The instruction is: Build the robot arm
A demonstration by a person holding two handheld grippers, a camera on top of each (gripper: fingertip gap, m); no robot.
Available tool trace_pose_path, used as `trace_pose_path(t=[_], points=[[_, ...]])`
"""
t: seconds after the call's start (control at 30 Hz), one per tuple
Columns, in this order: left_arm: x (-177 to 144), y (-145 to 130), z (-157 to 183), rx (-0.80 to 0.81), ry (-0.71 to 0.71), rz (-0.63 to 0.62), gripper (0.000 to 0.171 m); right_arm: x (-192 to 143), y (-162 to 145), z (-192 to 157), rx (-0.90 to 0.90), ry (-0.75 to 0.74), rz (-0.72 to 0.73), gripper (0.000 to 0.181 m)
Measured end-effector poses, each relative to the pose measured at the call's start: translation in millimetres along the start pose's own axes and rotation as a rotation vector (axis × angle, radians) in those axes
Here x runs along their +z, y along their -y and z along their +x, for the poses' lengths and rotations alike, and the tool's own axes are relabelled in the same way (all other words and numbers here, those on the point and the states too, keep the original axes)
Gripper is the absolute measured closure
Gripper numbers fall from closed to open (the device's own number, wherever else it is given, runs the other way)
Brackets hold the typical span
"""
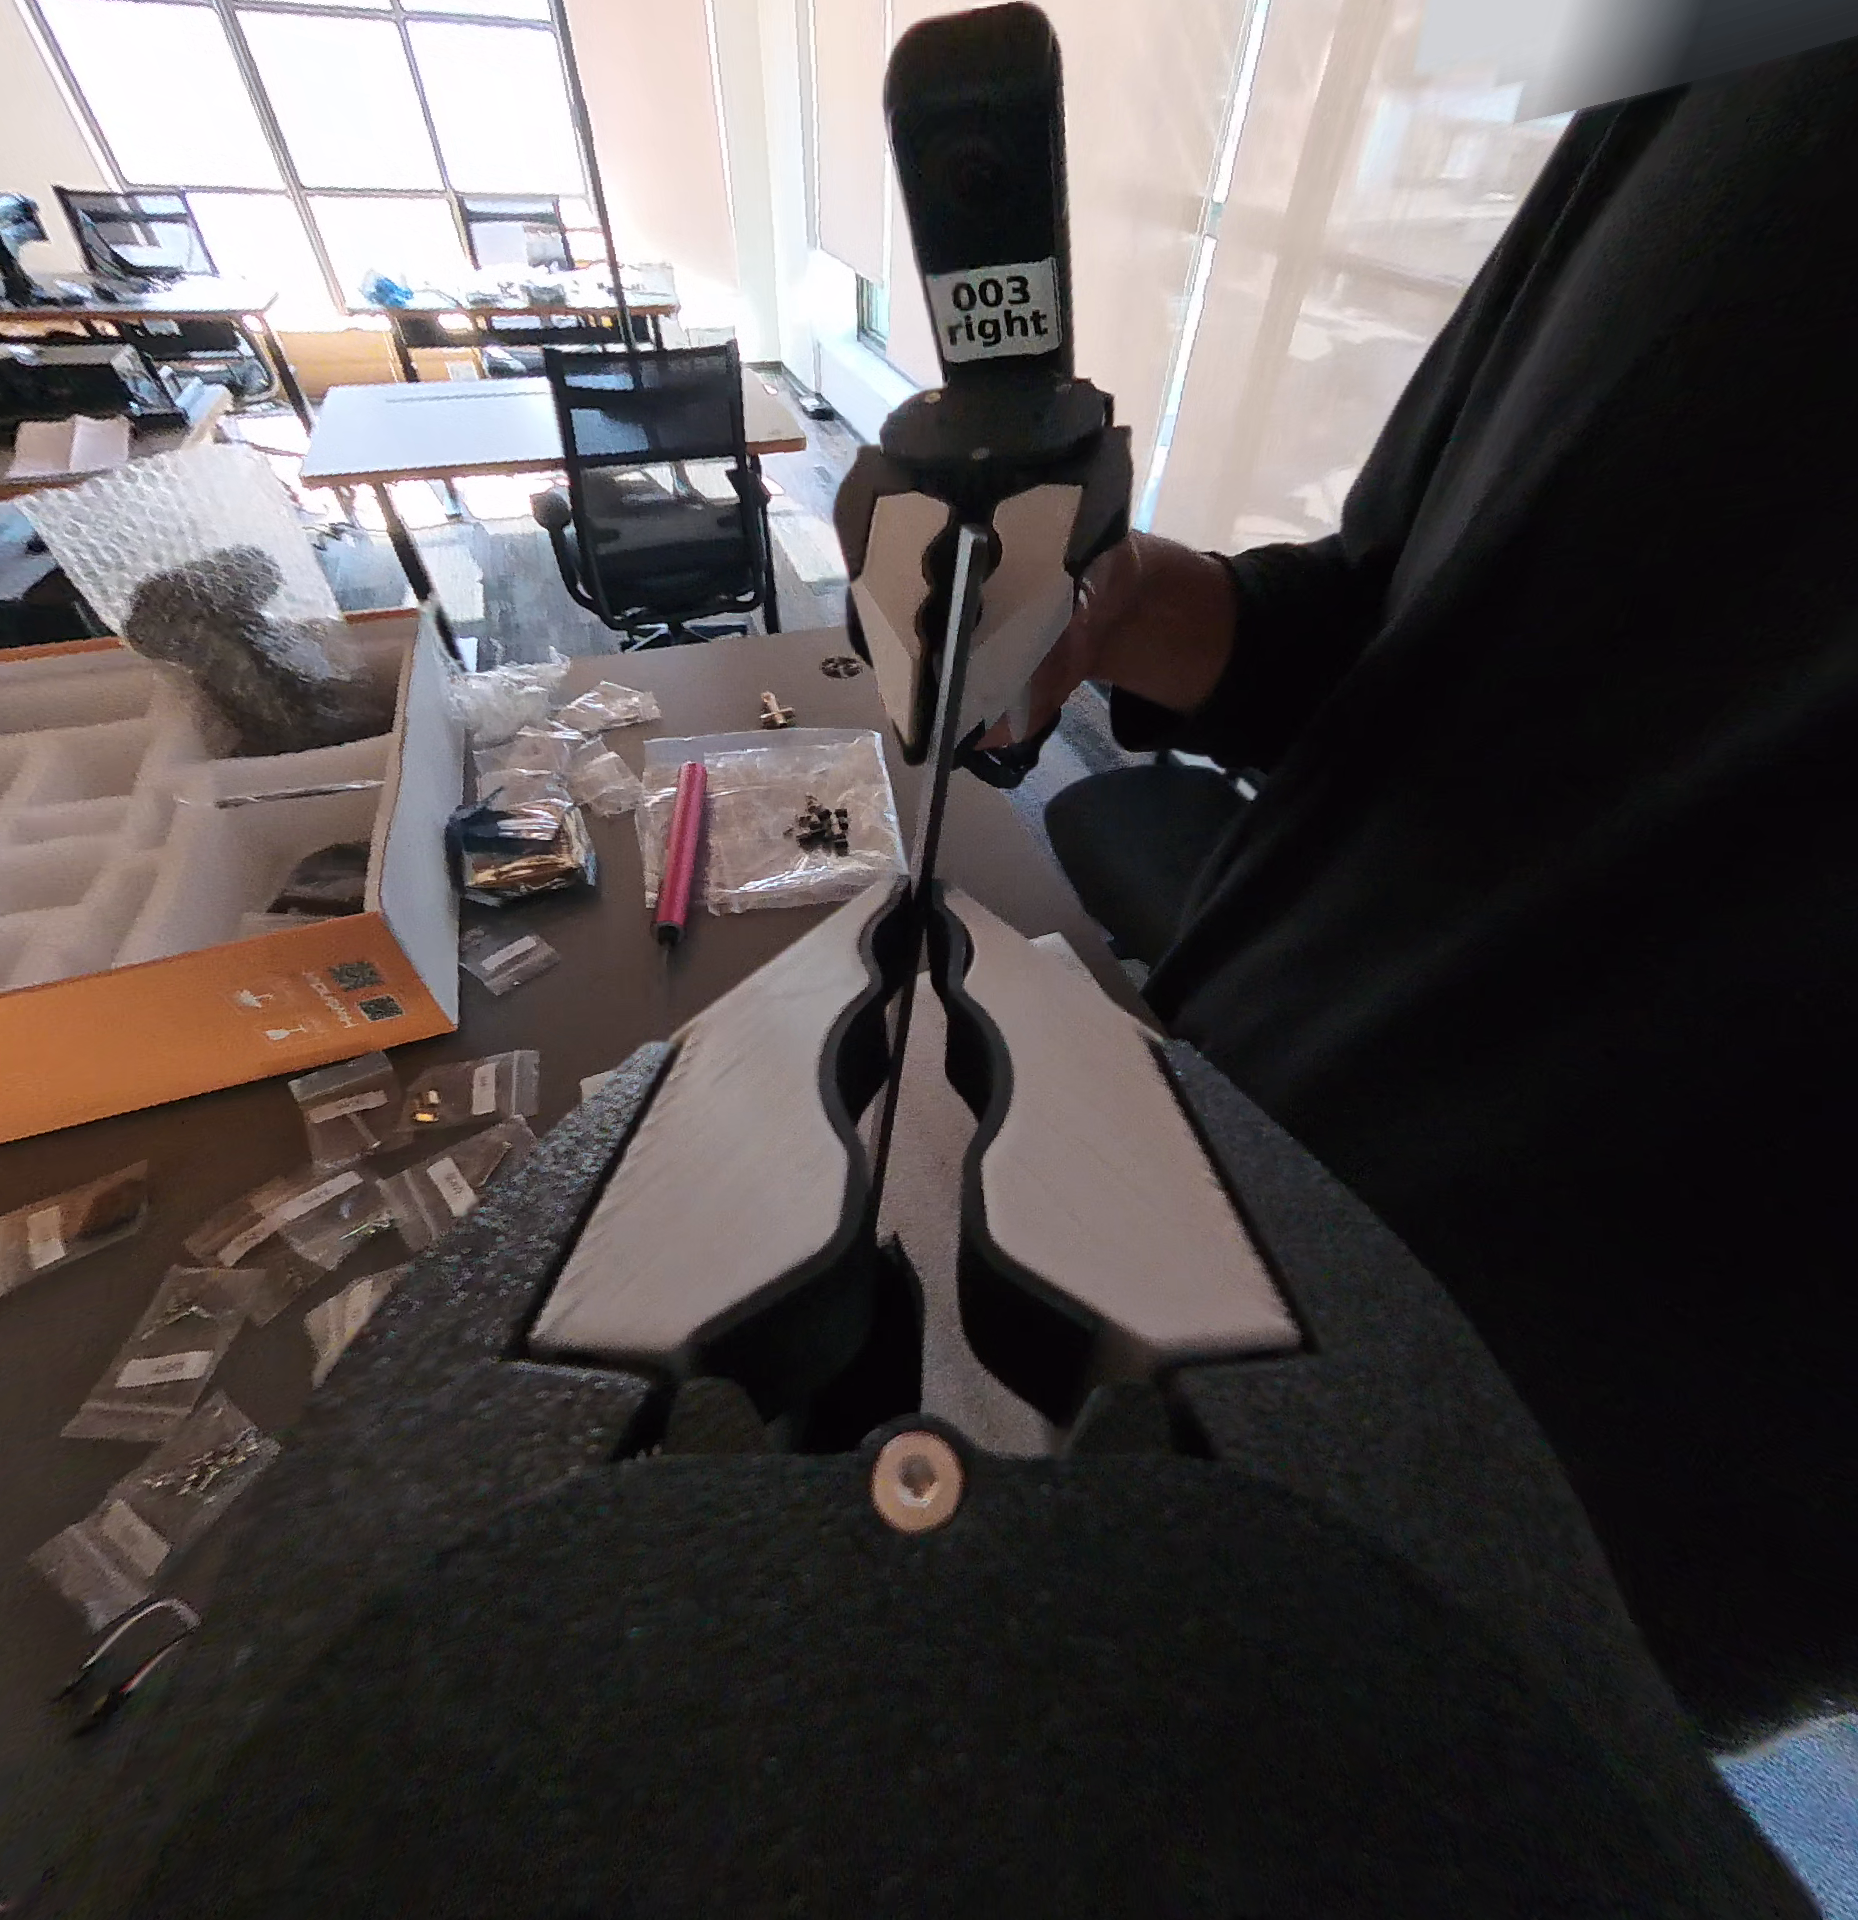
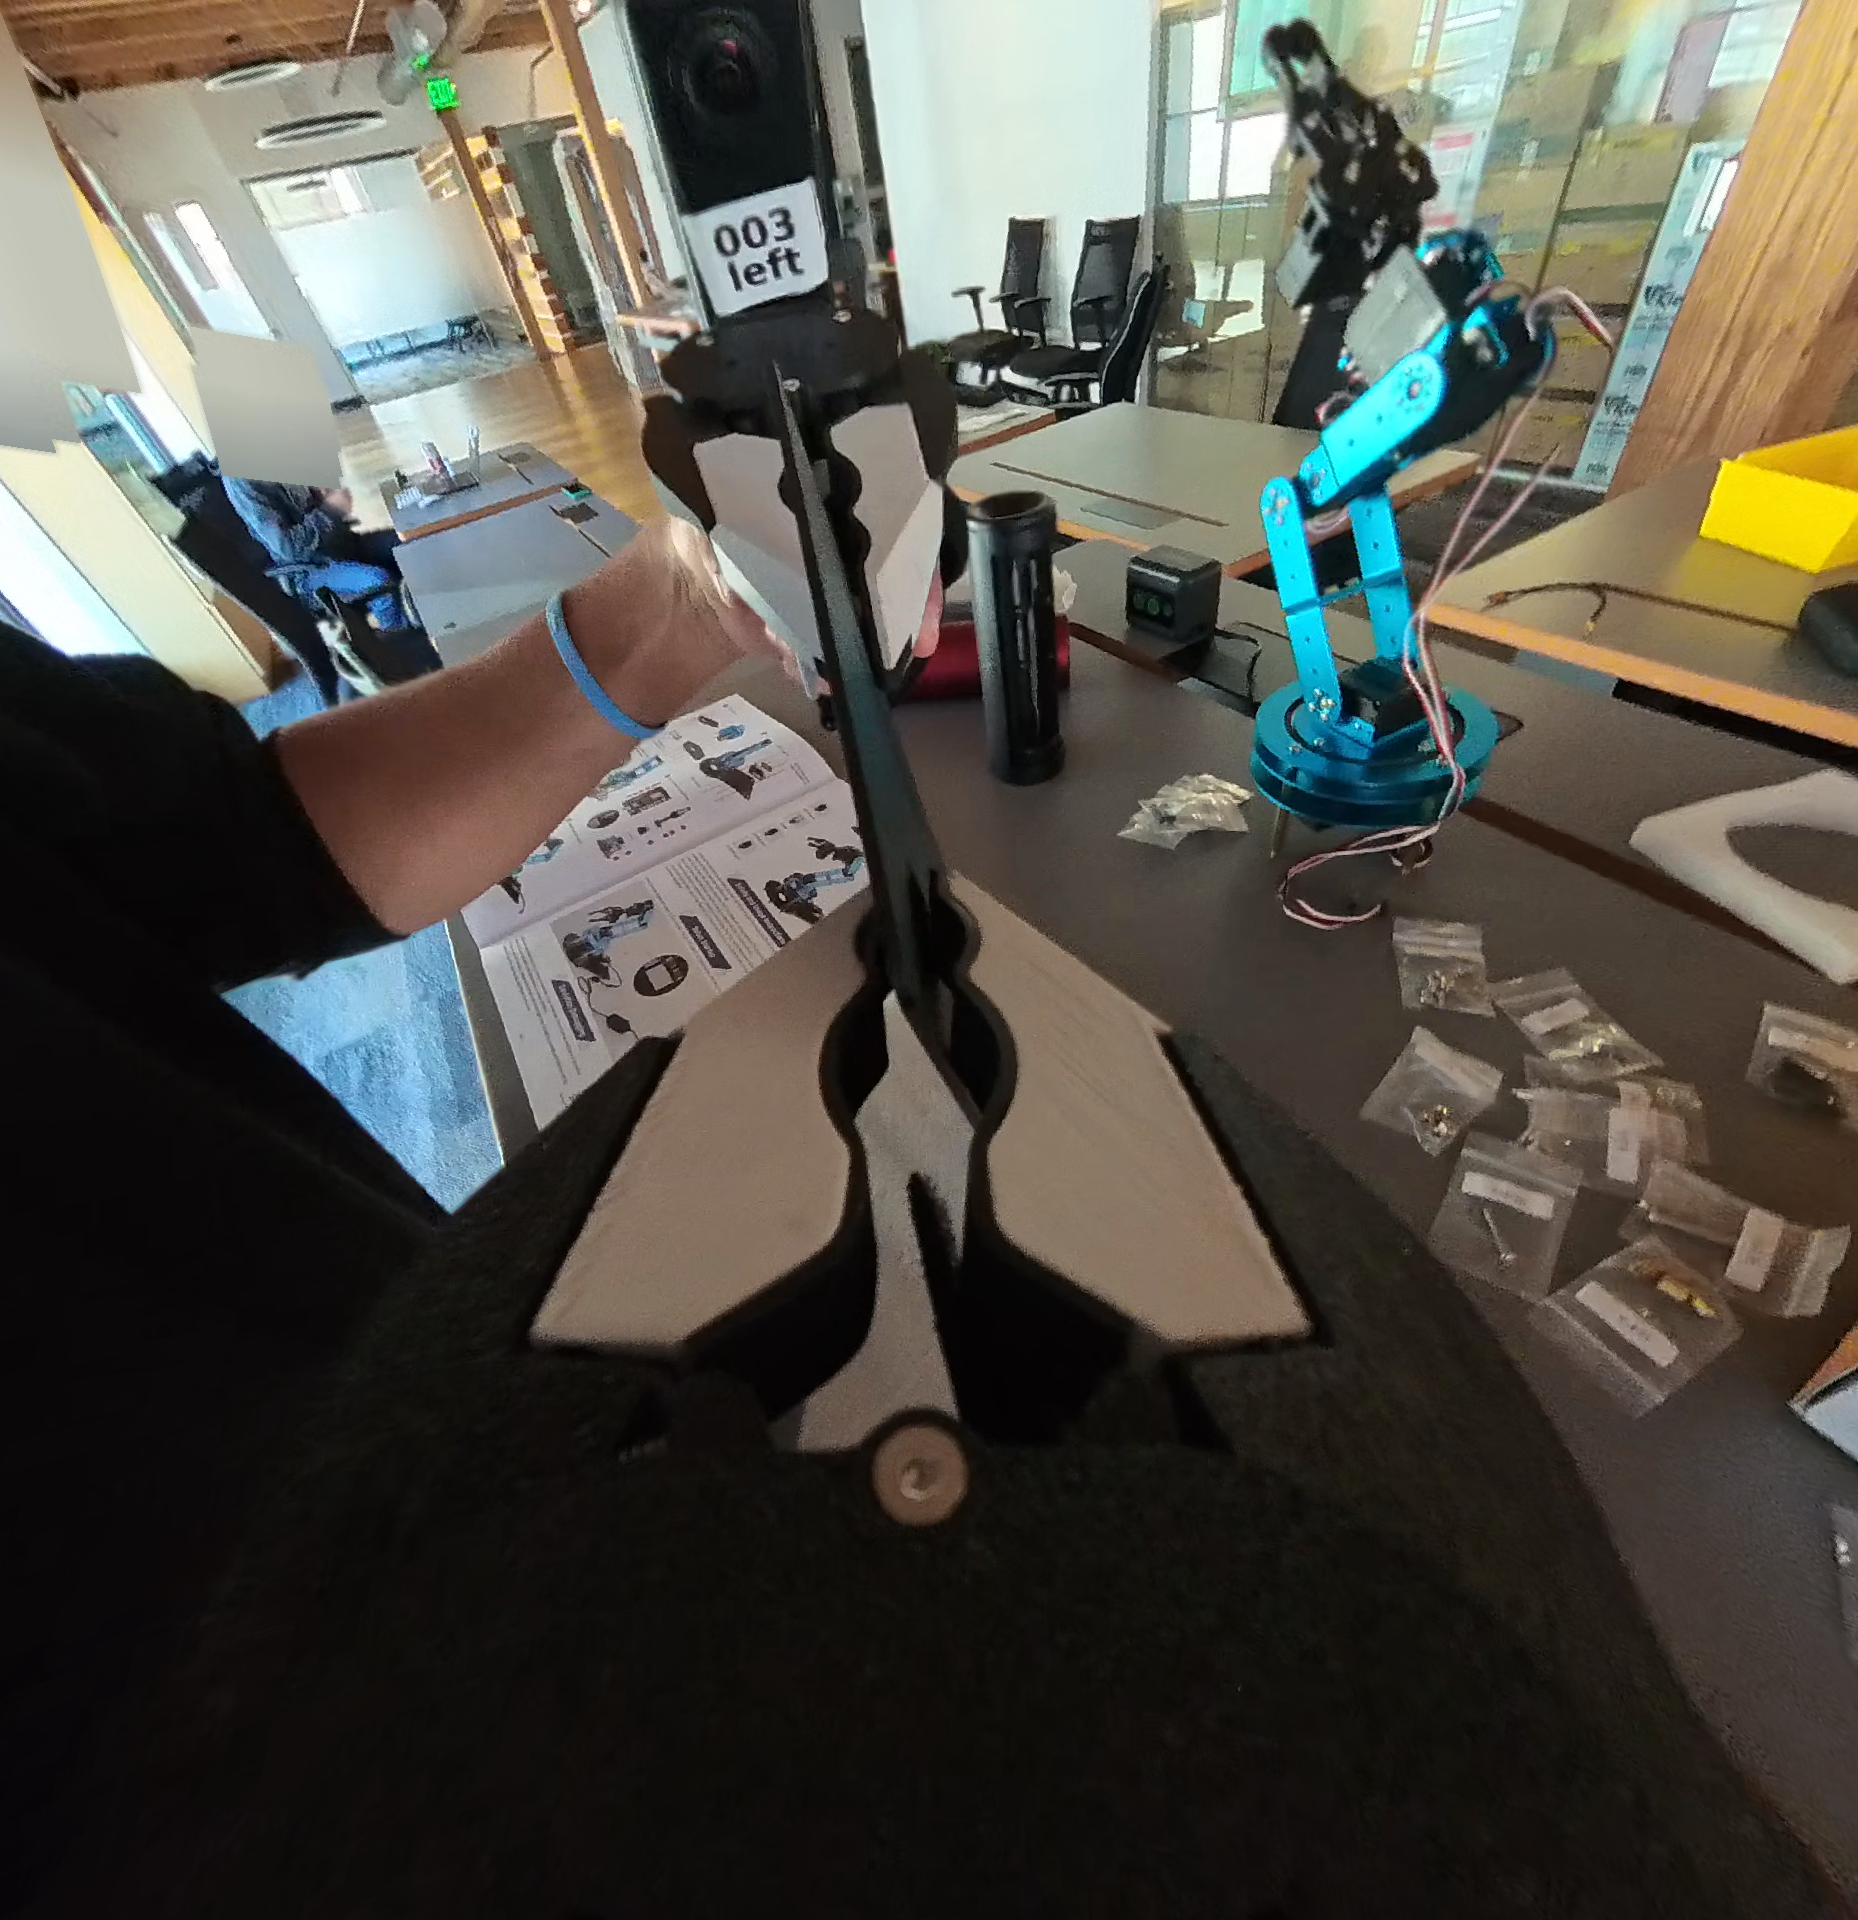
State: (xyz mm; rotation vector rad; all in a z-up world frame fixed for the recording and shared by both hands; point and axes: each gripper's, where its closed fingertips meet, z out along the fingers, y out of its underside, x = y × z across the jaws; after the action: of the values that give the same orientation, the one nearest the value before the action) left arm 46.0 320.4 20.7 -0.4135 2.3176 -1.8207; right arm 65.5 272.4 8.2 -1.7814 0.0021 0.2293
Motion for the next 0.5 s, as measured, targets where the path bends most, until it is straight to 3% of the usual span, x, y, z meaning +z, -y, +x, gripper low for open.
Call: trace_pose_path(t=[0.23, 0.5], points=[[9, -7, -7, -0.101, -0.112, 0.088, 0.169, -9, 9, -1, 0.032, -0.041, -0.017, 0.181], [19, -24, -12, -0.187, -0.214, 0.195, 0.167, -9, 1, -7, -0.097, -0.163, -0.089, 0.181]])
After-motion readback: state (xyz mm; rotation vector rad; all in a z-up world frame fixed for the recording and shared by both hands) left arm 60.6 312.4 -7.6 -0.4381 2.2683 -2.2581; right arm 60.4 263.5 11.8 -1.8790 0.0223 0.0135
